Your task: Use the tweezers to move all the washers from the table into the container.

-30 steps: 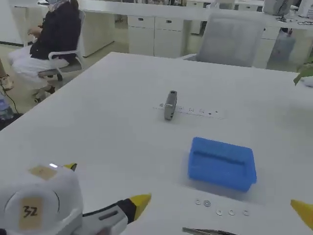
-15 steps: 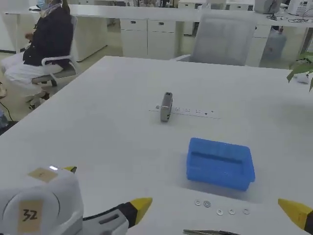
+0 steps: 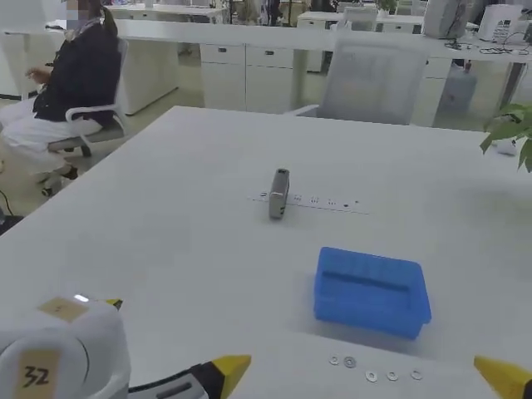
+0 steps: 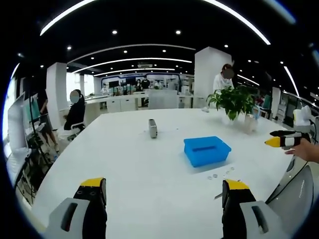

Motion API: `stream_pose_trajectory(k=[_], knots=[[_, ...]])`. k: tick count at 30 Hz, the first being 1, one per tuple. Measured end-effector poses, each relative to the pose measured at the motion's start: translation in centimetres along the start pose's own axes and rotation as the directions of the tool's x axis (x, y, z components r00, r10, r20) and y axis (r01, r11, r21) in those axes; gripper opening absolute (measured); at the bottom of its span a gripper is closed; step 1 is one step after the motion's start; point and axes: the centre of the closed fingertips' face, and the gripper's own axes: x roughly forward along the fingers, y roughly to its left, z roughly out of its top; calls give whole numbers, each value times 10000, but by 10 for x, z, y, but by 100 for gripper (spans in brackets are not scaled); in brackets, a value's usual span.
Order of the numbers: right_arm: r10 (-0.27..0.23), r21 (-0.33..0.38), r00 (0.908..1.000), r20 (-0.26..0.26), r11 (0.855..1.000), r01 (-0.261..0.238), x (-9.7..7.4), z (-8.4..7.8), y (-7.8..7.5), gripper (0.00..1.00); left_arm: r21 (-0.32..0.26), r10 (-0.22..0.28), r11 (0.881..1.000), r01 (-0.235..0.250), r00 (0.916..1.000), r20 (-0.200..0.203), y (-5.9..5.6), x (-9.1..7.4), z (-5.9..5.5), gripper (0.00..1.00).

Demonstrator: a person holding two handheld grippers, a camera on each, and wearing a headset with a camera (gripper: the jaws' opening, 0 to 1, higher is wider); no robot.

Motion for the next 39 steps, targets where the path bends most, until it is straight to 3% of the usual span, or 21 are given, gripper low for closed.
stream_pose_trajectory(k=[16, 22, 34, 39], knots=[[47, -150, 9994, -340, 9999, -52, 2, -4, 1, 99, 60, 40, 10000, -40, 10000, -24, -1, -1, -1, 99], [3, -229, 9998, -181, 9997, -7, 2, -2, 0, 99, 141, 97, 9999, -96, 9999, -37, 0, -2, 0, 99], [152, -220, 9997, -208, 9996, -156, 6, 1, 5, 99, 305, -80, 9995, 82, 10000, -50, -6, 4, 1, 99], [142, -77, 9992, -372, 9999, -145, 6, -5, 4, 99, 306, -381, 9988, 388, 9990, -223, -11, 8, -1, 99]])
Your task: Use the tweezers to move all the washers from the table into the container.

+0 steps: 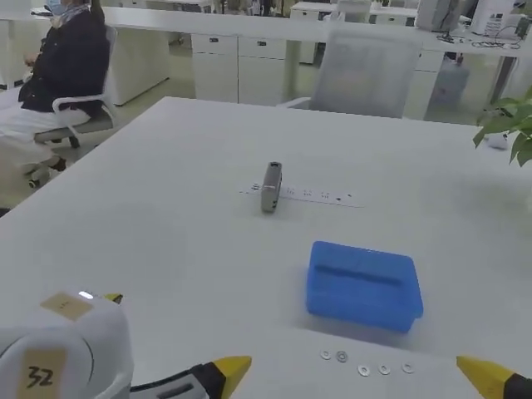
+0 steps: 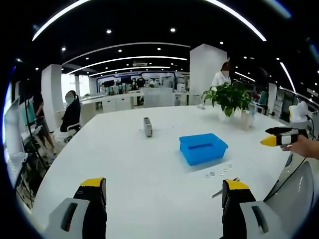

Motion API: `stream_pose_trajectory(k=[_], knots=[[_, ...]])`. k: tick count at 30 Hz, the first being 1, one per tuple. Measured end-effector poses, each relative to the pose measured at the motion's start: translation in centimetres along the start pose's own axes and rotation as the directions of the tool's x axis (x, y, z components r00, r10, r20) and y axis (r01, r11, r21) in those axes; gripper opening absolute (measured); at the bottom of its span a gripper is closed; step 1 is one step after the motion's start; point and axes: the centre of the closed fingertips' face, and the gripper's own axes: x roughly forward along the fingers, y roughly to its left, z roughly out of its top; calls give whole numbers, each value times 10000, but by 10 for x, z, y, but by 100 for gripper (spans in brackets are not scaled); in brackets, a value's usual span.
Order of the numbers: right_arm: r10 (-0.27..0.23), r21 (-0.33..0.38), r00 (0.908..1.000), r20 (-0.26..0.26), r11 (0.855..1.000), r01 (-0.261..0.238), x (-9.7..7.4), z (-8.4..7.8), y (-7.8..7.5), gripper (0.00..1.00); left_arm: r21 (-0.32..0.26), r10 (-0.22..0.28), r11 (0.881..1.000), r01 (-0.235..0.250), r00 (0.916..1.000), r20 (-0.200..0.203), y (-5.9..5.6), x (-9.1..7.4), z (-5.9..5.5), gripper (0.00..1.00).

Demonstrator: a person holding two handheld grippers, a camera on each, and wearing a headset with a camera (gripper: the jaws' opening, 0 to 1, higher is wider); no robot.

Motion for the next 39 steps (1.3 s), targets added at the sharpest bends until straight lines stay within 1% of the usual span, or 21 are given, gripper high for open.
stream_pose_trajectory(k=[4, 8, 10, 13, 15, 17, 19, 20, 22, 24, 26, 27, 28, 29, 30, 31, 32, 35, 36, 38, 39], knots=[[58, 87, 9998, -165, 9999, -57, 0, -6, 1, 99, 185, -193, 9996, 193, 9998, -44, -6, 4, 1, 99], [102, 83, 9997, -234, 9999, -100, 1, -7, 1, 99, 244, -635, 9977, 632, 9979, 106, -17, 10, 6, 99], [158, 123, 9997, -204, 9998, -155, 1, -7, 2, 99, 433, -1241, 9914, 1237, 9922, 82, -30, 14, 7, 97], [280, 101, 9990, -347, 9996, -277, 3, -11, 5, 99, 816, -1853, 9782, 1907, 9802, -695, -45, 22, -4, 84], [302, 19, 9986, -424, 9995, -302, 4, -14, 6, 99, 1006, -2107, 9703, 2199, 9730, -942, -51, 27, -7, 78], [383, -6, 9978, -539, 9993, -383, 4, -17, 8, 99, 1277, -2524, 9549, 2682, 9592, -1271, -61, 34, -12, 72], [475, -27, 9968, -646, 9989, -478, 5, -20, 11, 99, 1511, -2891, 9368, 3157, 9413, -1743, -70, 40, -20, 63], [524, -52, 9962, -698, 9986, -529, 5, -21, 12, 99, 1609, -3189, 9223, 3513, 9272, -1964, -76, 44, -25, 60], [601, -77, 9952, -778, 9981, -609, 6, -22, 14, 99, 1675, -3442, 9086, 3827, 9130, -2190, -82, 49, -31, 53], [706, -157, 9938, -855, 9973, -722, 7, -23, 18, 99, 1818, -3845, 8815, 4358, 8859, -2594, -90, 54, -42, 46], [805, -289, 9925, -918, 9961, -835, 9, -24, 20, 99, 1947, -4047, 8647, 4631, 8718, -2759, -94, 59, -48, 40], [856, -341, 9915, -979, 9954, -893, 10, -25, 22, 99, 2028, -4225, 8495, 4871, 8582, -2915, -98, 62, -53, 38], [872, -344, 9912, -991, 9953, -910, 11, -26, 22, 99, 2055, -4315, 8414, 4997, 8504, -3012, -100, 64, -56, 35], [953, -347, 9903, -1013, 9945, -992, 13, -26, 24, 99, 2125, -4524, 8224, 5276, 8332, -3178, -105, 67, -62, 33], [1005, -344, 9896, -1027, 9939, -1045, 14, -27, 25, 99, 2136, -4560, 8183, 5336, 8290, -3238, -107, 70, -66, 32], [1081, -348, 9884, -1066, 9931, -1124, 15, -29, 27, 99, 2164, -4664, 8063, 5506, 8166, -3401, -110, 74, -72, 31], [1130, -346, 9875, -1103, 9925, -1174, 17, -30, 29, 99, 2175, -4703, 8012, 5574, 8114, -3471, -111, 76, -76, 29], [1291, -399, 9830, -1306, 9900, -1353, 22, -37, 35, 99, 2379, -4918, 7643, 5994, 7804, -3861, -118, 82, -90, 23], [1339, -515, 9817, -1352, 9885, -1419, 24, -40, 37, 99, 2467, -4955, 7589, 6027, 7802, -3817, -120, 86, -93, 22], [1440, -636, 9782, -1495, 9859, -1549, 27, -46, 42, 99, 2645, -5027, 7392, 6194, 7688, -3953, -123, 91, -99, 19], [1486, -654, 9764, -1568, 9849, -1604, 28, -48, 44, 99, 2724, -5017, 7365, 6192, 7701, -3940, -124, 93, -100, 19]])
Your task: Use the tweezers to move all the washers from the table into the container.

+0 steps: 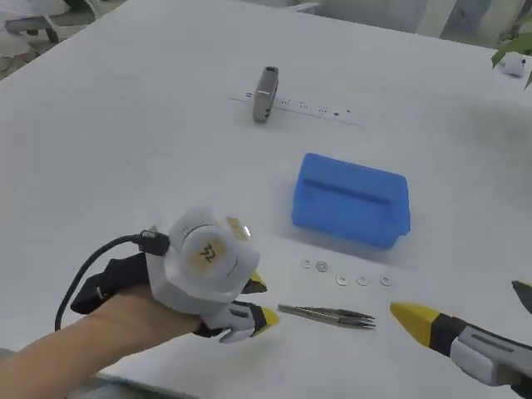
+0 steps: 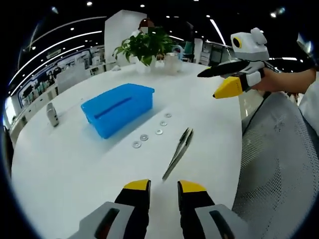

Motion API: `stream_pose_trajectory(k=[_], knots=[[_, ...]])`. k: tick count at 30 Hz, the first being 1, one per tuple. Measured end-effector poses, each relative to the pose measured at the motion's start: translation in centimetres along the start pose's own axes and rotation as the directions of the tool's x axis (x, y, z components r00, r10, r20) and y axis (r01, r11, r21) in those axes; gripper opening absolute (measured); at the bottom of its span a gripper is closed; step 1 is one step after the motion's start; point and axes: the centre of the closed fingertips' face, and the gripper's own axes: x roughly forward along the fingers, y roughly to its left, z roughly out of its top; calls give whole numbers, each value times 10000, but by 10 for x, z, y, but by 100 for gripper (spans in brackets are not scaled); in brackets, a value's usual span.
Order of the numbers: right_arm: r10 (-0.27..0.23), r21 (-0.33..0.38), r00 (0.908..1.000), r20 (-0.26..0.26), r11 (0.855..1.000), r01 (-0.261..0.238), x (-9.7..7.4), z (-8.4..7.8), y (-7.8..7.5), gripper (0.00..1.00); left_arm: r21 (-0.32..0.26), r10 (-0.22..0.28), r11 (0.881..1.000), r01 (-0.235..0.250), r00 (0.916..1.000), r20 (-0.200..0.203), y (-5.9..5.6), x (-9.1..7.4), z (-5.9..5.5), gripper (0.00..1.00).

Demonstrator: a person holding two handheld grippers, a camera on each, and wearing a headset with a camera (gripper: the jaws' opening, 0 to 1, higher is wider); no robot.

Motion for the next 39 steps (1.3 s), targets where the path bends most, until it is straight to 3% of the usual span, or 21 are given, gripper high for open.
stream_pose_trajectory(k=[6, 12, 18, 20, 22, 26, 29, 34, 39], knots=[[251, -261, 9996, -150, 9993, -254, 9, -6, 11, 99, 697, -376, 9969, 368, 9993, 93, 0, 11, 4, 14], [678, -680, 9968, -415, 9952, -705, 23, -11, 20, 91, 1398, -757, 9875, 722, 9969, 196, 1, 19, 5, 7], [1401, -1212, 9844, -1066, 9808, -1527, 32, -19, 39, 78, 1962, -1052, 9758, 967, 9939, 335, -4, 22, 11, 0], [1935, -1307, 9713, -1384, 9686, -2116, 34, -23, 51, 72, 2198, -1225, 9690, 1131, 9920, 293, -8, 21, 11, 0], [2121, -1734, 9662, -1467, 9561, -2362, 39, -24, 57, 67, 2417, -1167, 9649, 1025, 9922, 449, -10, 19, 14, 0], [2559, -2314, 9465, -1966, 9260, -2984, 50, -32, 69, 60, 2618, -1223, 9597, 1020, 9905, 622, -9, 15, 20, 0], [2762, -2655, 9373, -2126, 9068, -3275, 56, -33, 78, 55, 2684, -1300, 9573, 1075, 9892, 675, -9, 11, 25, 0], [3067, -3452, 9194, -2463, 8586, -3789, 66, -33, 91, 46, 2910, -1374, 9512, 1030, 9854, 1003, -14, -4, 44, 0], [3284, -3909, 9100, -2531, 8257, -4067, 71, -28, 100, 33, 3183, -1396, 9434, 937, 9823, 1246, -14, -16, 60, 0]])
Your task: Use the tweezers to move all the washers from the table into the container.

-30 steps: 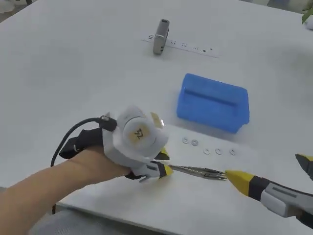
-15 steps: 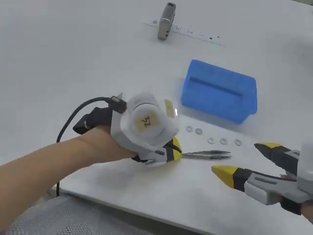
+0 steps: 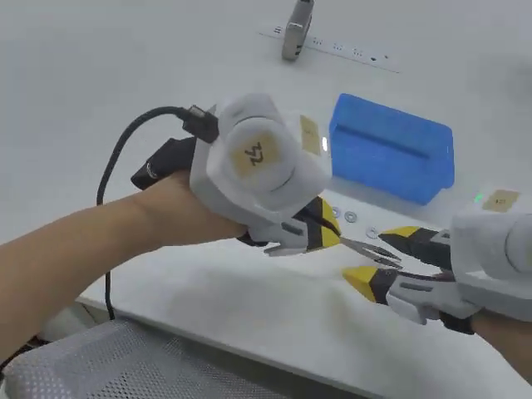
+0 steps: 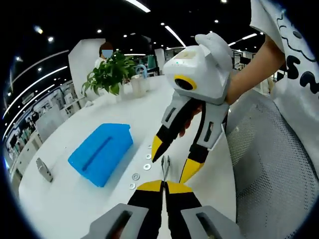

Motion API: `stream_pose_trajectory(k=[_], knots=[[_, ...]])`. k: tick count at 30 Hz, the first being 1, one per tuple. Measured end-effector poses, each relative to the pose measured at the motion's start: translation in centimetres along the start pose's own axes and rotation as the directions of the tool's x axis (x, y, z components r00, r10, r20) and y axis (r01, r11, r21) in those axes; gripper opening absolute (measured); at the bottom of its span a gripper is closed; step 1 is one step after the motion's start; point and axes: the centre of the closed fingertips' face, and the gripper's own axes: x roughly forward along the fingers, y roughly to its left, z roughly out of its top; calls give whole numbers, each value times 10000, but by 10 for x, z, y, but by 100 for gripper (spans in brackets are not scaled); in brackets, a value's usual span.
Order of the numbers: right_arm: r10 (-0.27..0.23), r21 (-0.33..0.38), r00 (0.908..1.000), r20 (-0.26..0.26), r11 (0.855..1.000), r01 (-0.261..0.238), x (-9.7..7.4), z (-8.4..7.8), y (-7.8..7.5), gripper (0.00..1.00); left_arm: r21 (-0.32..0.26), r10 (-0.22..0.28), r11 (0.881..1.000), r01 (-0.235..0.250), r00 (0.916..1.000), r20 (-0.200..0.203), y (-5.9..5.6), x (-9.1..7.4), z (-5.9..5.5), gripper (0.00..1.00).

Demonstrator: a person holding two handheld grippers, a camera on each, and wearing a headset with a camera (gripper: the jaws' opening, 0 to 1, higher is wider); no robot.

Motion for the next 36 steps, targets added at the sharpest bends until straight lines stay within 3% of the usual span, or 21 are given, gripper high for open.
stream_pose_trajectory(k=[9, 14, 19, 21, 25, 26, 28, 30, 33, 34, 36], knots=[[153, -576, 9997, 168, 9982, -143, -3, 21, 5, 18, 348, -280, 9990, 275, 9995, 155, 3, -11, 27, 0], [122, -692, 9995, 292, 9976, -102, -8, 32, 4, 8, 296, -427, 9987, 423, 9990, 137, 4, -15, 35, 0], [318, -774, 9994, 167, 9965, -304, -11, 39, 10, 5, 123, -434, 9990, 432, 9989, 179, 1, -21, 42, 0], [336, -848, 9993, 185, 9959, -319, -12, 42, 11, 5, 0, -180, 9998, 180, 9997, 165, 3, -23, 43, 0], [400, -695, 9987, 319, 9969, -377, -12, 49, 13, 4, -882, 449, 9953, -399, 9975, 548, 9, -25, 48, 1], [381, -677, 9987, 350, 9971, -356, -12, 50, 12, 4, -1128, 604, 9922, -533, 9964, 599, 10, -26, 49, 6], [220, -573, 9987, 458, 9982, -193, -15, 56, 8, 4, -1891, 1311, 9753, -1140, 9881, 804, 19, -32, 50, 15], [189, -205, 9978, 635, 9996, -176, -18, 62, 4, 4, -2592, 2298, 9454, -1974, 9680, 1008, 31, -45, 47, 24], [-34, 420, 9956, 939, 9991, -5, -18, 70, -10, 4, -3873, 3501, 8768, -2849, 9305, 1080, 37, -69, 40, 40], [-111, 658, 9944, 1050, 9978, 41, -18, 72, -14, 4, -3903, 3936, 8611, -3260, 9132, 1056, 40, -77, 36, 45], [-218, 1045, 9930, 1162, 9945, 97, -19, 74, -20, 4, -3976, 4504, 8334, -3838, 8887, 861, 42, -89, 27, 50]])
